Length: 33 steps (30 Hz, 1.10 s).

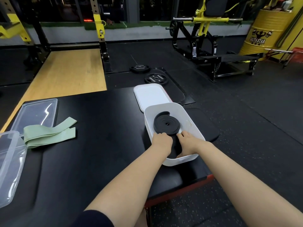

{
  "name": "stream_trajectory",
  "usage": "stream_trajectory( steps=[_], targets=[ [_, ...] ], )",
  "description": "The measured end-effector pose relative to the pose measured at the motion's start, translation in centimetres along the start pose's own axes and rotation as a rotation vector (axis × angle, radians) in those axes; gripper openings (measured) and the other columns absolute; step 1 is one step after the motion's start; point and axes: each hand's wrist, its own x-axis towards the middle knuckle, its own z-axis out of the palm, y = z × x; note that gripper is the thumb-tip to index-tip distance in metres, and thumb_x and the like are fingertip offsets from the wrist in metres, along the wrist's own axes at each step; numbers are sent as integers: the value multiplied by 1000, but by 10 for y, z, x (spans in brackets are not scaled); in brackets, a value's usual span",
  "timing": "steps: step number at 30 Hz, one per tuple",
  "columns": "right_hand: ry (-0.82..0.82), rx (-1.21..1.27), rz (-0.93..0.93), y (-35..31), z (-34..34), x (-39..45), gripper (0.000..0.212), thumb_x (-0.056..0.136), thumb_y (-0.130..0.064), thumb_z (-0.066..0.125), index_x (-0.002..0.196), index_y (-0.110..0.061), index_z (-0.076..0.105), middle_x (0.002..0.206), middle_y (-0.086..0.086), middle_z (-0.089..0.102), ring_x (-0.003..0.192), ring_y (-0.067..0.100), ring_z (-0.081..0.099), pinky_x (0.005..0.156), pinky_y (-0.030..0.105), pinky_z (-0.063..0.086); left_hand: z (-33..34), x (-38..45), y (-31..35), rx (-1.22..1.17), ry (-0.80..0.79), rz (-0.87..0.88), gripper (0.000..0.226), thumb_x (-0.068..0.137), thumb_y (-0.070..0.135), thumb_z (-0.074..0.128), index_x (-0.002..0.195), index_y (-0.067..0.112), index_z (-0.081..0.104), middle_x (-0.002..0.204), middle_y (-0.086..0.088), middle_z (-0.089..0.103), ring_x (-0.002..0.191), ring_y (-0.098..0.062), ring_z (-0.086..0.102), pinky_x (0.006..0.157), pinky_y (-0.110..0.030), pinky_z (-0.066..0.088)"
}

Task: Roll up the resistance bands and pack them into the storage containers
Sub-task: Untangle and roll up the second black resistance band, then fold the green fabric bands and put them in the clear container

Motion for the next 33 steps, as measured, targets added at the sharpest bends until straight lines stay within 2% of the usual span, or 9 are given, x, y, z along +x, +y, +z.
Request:
stream_trajectory(
  steps=[4, 9, 11, 14, 17, 20, 24, 29, 33],
  targets=[
    [-25, 72, 36, -1, -8, -5, 97, 67, -53, 77, 141, -15, 27, 138, 3, 32, 127, 24, 40, 102, 41, 41, 1, 1, -2, 82, 36, -6, 22, 90, 18, 52, 110, 15, 60, 117, -6, 57, 113, -22, 51, 112, -36, 19],
    [17, 104, 64, -4, -11, -9, 93, 65, -53, 79, 138, -15, 34, 137, 2, 40, 124, 23, 45, 99, 37, 42, 2, -3, -12, 30, 98, 13, 23, 89, 27, 53, 108, 16, 61, 114, -5, 57, 113, -23, 49, 114, -37, 15],
    [77, 148, 71, -7, -16, -10, 85, 71, -50, 76, 138, -14, 37, 138, 4, 43, 125, 22, 46, 101, 36, 41, 1, -6, -19, -82, 181, 34, 32, 92, 31, 51, 118, 15, 57, 121, -6, 54, 119, -23, 45, 114, -37, 14],
    [208, 190, 51, -20, -26, -14, 74, 85, -45, 64, 143, -10, 34, 145, 7, 41, 129, 22, 44, 104, 34, 38, -2, -17, -34, -279, 307, 36, 47, 96, 30, 44, 140, 14, 38, 138, -4, 44, 133, -20, 32, 115, -38, 10],
    [307, 179, -5, -41, -31, -16, 59, 91, -41, 56, 139, -10, 41, 142, 8, 45, 127, 23, 45, 101, 32, 38, -2, -33, -58, -343, 390, 5, 51, 98, 27, 41, 146, 16, 27, 146, -1, 37, 137, -19, 27, 115, -38, 12],
    [376, 194, -29, -64, -36, -17, 59, 94, -38, 52, 144, -12, 35, 148, 5, 39, 135, 22, 37, 107, 36, 35, 2, -52, -90, -350, 398, -55, 50, 99, 25, 39, 146, 16, 25, 149, -1, 33, 140, -19, 24, 114, -36, 16],
    [451, 218, -122, -99, -41, -18, 56, 96, -38, 49, 144, -13, 35, 150, 4, 37, 137, 19, 34, 108, 35, 32, 11, -84, -132, -365, 359, -168, 52, 100, 29, 36, 149, 18, 20, 154, 0, 24, 141, -20, 23, 115, -35, 19],
    [437, 227, -236, -151, -41, -13, 56, 96, -39, 49, 144, -16, 35, 150, 0, 37, 135, 19, 37, 106, 36, 37, 35, -123, -187, -364, 338, -299, 53, 100, 31, 37, 149, 19, 22, 152, 0, 27, 137, -20, 30, 110, -33, 29],
    [399, 196, -293, -196, -42, -5, 55, 97, -39, 47, 145, -17, 34, 151, 0, 34, 136, 18, 35, 104, 33, 34, 56, -147, -231, -398, 293, -430, 52, 99, 32, 38, 147, 20, 25, 148, 0, 32, 132, -23, 37, 106, -35, 35]
  ],
)
